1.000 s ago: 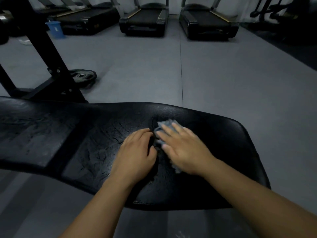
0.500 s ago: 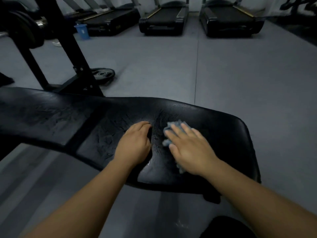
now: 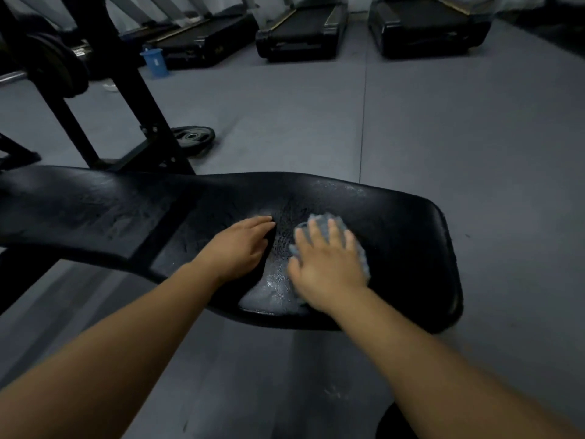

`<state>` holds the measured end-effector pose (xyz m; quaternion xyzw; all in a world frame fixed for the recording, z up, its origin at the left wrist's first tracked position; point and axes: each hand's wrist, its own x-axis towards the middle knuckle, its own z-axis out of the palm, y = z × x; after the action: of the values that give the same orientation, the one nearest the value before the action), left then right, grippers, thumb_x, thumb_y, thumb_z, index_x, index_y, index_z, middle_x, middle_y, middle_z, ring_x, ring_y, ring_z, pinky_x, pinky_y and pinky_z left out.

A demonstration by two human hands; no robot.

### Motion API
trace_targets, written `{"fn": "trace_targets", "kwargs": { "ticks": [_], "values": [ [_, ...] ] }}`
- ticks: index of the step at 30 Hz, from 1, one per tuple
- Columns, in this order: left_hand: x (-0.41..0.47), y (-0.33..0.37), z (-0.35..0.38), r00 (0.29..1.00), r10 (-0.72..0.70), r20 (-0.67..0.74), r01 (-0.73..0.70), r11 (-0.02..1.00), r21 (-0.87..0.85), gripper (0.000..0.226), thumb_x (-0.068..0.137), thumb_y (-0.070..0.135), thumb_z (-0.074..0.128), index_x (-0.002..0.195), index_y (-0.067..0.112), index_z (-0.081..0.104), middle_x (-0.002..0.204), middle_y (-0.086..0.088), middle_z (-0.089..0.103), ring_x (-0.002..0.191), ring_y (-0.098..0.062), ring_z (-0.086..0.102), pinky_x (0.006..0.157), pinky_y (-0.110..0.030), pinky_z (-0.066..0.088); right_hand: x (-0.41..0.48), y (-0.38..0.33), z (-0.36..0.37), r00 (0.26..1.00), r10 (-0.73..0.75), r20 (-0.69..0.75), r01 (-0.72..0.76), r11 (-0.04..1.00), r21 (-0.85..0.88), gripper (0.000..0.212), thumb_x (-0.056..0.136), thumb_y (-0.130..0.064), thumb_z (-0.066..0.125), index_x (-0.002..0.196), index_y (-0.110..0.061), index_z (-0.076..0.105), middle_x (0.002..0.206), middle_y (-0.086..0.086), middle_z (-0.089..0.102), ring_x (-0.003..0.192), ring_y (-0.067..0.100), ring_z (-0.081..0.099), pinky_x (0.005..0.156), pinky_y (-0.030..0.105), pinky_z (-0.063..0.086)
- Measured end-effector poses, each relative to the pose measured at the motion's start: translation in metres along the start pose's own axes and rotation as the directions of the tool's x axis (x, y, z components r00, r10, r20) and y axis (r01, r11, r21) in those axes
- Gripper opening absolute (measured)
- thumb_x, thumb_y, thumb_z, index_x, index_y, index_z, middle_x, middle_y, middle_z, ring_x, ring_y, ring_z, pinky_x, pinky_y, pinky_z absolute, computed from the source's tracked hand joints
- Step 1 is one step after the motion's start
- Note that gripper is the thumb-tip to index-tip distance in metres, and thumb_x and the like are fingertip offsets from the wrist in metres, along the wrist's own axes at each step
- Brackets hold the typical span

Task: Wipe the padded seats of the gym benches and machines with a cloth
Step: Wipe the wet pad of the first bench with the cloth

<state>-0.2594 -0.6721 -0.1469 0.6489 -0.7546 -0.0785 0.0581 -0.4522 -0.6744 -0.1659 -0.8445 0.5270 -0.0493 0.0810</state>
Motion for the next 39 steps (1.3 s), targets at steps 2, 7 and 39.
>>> {"fn": "trace_targets", "kwargs": {
  "ticks": [2,7,39],
  "values": [
    [0.001,-0.014,-0.008,0.997,0.073,0.037,-0.075,0.996,0.057,0.049,0.102,0.036,0.046,0.148,0.018,0.045,0.156,0.003,0.039,0.141,-0.017,0.038,0.113,-0.026,0.029,-0.020,-0.027,0.006,0.987,-0.158,0.026,0.158,0.987,0.028,0.064,0.099,-0.048,0.026,0.159,-0.026,0.017,0.168,0.003,0.001,0.154,0.030,-0.006,0.123,0.051,-0.002],
    [-0.002,-0.044,0.003,0.981,0.192,-0.030,-0.189,0.978,0.089,0.058,0.098,0.048,0.029,0.144,0.022,0.051,0.152,0.000,0.045,0.141,-0.023,0.038,0.117,-0.042,0.031,-0.032,0.006,-0.001,0.989,-0.149,0.006,0.149,0.989,-0.004,0.071,0.086,-0.048,0.012,0.154,-0.036,0.029,0.167,-0.007,0.013,0.154,0.025,0.009,0.122,0.045,0.012],
    [0.016,-0.088,0.003,0.961,0.277,-0.010,-0.273,0.942,-0.195,0.045,0.095,0.004,0.047,0.139,0.008,0.051,0.158,-0.008,0.036,0.149,-0.027,0.027,0.120,-0.033,0.019,0.003,-0.111,0.019,0.997,0.067,0.037,-0.068,0.998,0.002,0.066,0.092,-0.044,0.019,0.157,-0.033,0.025,0.167,-0.006,0.007,0.154,0.019,0.000,0.123,0.039,0.002]
  ]
}}
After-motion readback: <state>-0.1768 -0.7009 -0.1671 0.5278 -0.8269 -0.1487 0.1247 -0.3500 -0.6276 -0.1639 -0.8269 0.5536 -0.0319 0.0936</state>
